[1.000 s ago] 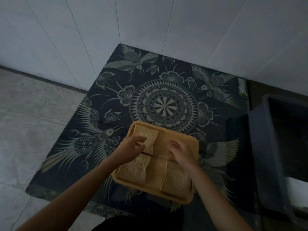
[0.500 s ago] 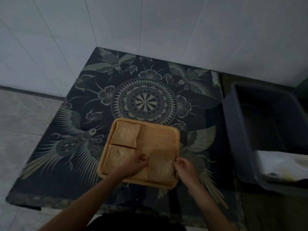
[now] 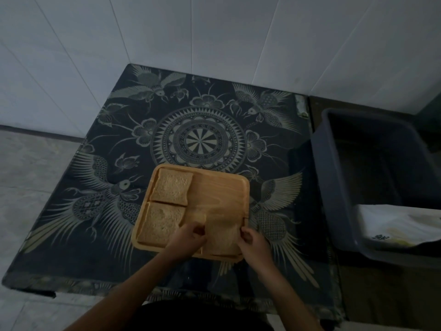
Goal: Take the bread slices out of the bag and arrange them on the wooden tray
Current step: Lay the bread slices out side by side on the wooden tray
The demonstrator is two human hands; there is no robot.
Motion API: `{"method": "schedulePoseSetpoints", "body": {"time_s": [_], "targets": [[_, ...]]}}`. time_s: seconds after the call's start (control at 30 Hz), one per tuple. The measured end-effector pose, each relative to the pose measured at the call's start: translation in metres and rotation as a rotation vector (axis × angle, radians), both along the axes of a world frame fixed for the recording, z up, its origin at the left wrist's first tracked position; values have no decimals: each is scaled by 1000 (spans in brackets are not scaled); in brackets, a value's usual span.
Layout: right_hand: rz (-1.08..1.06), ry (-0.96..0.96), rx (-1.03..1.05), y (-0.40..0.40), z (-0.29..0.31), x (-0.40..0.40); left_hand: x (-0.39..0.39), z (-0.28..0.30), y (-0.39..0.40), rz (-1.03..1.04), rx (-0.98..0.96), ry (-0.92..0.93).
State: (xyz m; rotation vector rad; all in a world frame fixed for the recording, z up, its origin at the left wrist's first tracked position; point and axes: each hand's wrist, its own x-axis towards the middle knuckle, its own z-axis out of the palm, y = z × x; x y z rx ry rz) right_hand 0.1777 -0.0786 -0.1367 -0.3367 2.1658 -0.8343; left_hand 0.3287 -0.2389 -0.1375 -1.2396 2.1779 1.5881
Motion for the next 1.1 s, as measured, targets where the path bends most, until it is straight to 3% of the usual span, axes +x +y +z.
{"method": "schedulePoseSetpoints", "body": {"time_s": [0.4,0.57,0.7,0.77,1.0,1.1], "targets": [[16,-43,-9,5,0,2,-4,6,6,15,-30,-44],[-146,-129,-56,2,-5,3,-7,6,8,79,-51,-9],[-313,-411,-109,-2,-11,0,-9,5,1,161,71,33],[-334,-452,-127,-4,-12,-1,-10,7,-2,217,156,61],[-314,-436,-293,-6,8,-6,-8,16,-12,278,419,210],[-203,-290,-388,-8,28,-9,-9,18,-19,238,427,242]]}}
